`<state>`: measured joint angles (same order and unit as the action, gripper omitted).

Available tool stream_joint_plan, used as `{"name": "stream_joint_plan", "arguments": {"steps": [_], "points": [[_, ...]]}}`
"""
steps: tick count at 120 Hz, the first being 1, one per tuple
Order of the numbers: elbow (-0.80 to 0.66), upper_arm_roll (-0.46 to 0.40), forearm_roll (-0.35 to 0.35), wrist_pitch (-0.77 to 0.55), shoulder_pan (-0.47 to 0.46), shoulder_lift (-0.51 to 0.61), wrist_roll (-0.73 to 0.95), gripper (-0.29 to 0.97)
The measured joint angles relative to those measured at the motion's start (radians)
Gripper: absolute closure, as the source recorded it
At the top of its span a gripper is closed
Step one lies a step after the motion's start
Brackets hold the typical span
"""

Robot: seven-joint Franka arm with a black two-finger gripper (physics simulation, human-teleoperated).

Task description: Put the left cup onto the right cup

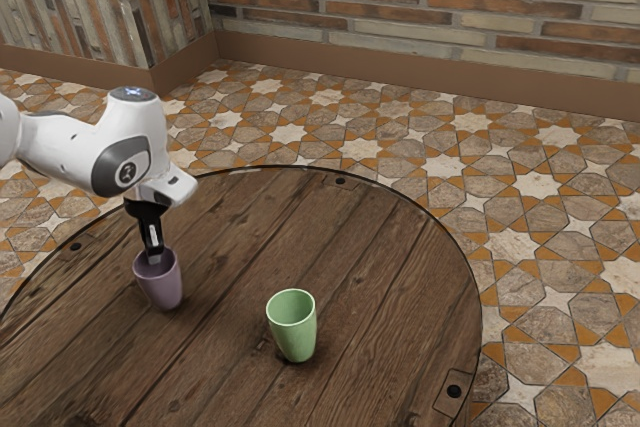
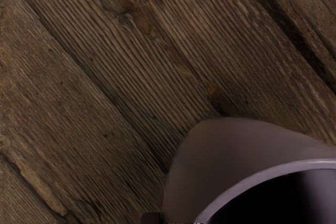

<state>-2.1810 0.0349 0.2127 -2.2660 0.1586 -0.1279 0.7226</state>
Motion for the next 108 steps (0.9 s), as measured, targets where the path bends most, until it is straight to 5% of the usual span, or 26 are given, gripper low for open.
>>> {"name": "stream_joint_plan", "arguments": {"steps": [71, 108], "points": [[0.058, 0.002, 0.018, -0.059, -0.139, 0.061, -0.027, 0.79], [0.193, 0.004, 0.004, 0.026, -0.227, 0.063, -0.040, 0.79]]}}
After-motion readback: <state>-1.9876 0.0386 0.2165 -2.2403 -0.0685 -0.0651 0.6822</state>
